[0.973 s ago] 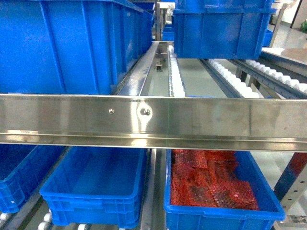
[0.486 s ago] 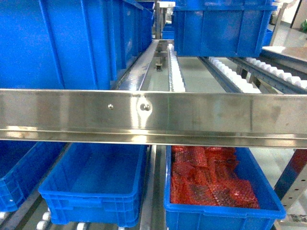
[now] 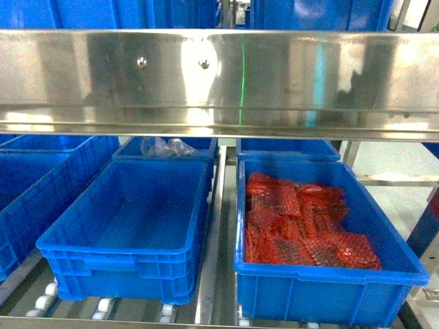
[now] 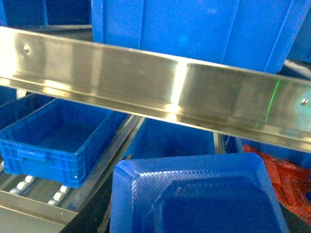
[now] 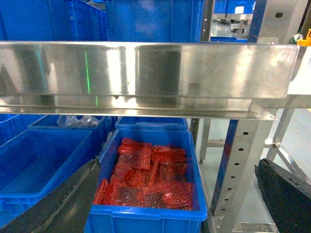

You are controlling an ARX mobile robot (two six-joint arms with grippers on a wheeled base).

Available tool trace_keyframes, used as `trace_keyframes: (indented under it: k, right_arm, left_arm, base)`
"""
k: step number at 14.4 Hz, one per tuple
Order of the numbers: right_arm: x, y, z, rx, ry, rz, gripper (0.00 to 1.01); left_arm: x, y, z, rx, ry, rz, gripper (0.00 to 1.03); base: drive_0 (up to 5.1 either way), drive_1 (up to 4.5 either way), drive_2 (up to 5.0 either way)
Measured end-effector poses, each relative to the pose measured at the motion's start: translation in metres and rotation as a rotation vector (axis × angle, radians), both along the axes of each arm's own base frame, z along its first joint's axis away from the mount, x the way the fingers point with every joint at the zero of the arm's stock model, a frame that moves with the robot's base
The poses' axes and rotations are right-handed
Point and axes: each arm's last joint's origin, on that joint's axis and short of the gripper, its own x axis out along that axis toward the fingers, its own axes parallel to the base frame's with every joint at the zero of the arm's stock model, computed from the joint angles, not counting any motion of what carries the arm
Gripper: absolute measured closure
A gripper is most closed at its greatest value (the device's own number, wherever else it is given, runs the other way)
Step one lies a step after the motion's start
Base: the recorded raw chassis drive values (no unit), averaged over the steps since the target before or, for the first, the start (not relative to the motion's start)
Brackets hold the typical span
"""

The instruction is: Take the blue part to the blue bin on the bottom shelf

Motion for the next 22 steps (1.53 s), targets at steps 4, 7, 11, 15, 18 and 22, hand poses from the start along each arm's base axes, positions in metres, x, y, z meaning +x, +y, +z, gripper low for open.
trace_keyframes:
  k: [4,7,11,15,18,22]
  right_arm:
    - [0.0000,0.0000,-0.0001,0.001,0.002,0.000,0.03]
    - [0.0000,0.0000,-0.0001,0.000,0.002,0.001,0.03]
    - [0.0000,0.0000,-0.0003,0.000,0.003,0.000,0.03]
    - [0.0000,0.0000,-0.0002,0.001,0.002,0.000,0.03]
    - [0.0000,0.0000,-0.0003,0.001,0.003,0.001,0.03]
    - [0.0000,0.0000,-0.0003,0.000,0.003,0.000,0.03]
  left_arm:
    - [0.0000,0.0000,0.0000,0.000,0.000,0.000,0.59]
    - [0.0000,0.0000,0.0001,0.000,-0.001,0.000,0.59]
    - [0.0000,0.0000,0.0001,0.000,-0.001,0.000,0.59]
    - [0.0000,0.0000,0.0000,0.000,0.000,0.000,0.59]
    - [0.0001,0.0000,-0.0005,0.003,0.002,-0.001,0.59]
    - [0.0001,0.0000,-0.0005,0.002,0.001,-0.001,0.59]
  base:
    - [0.0,0.00,0.0]
    - [0.0,0.00,0.0]
    - [0.0,0.00,0.0]
    - [0.0,0.00,0.0]
    - [0.0,0.00,0.0]
    - [0.0,0.00,0.0]
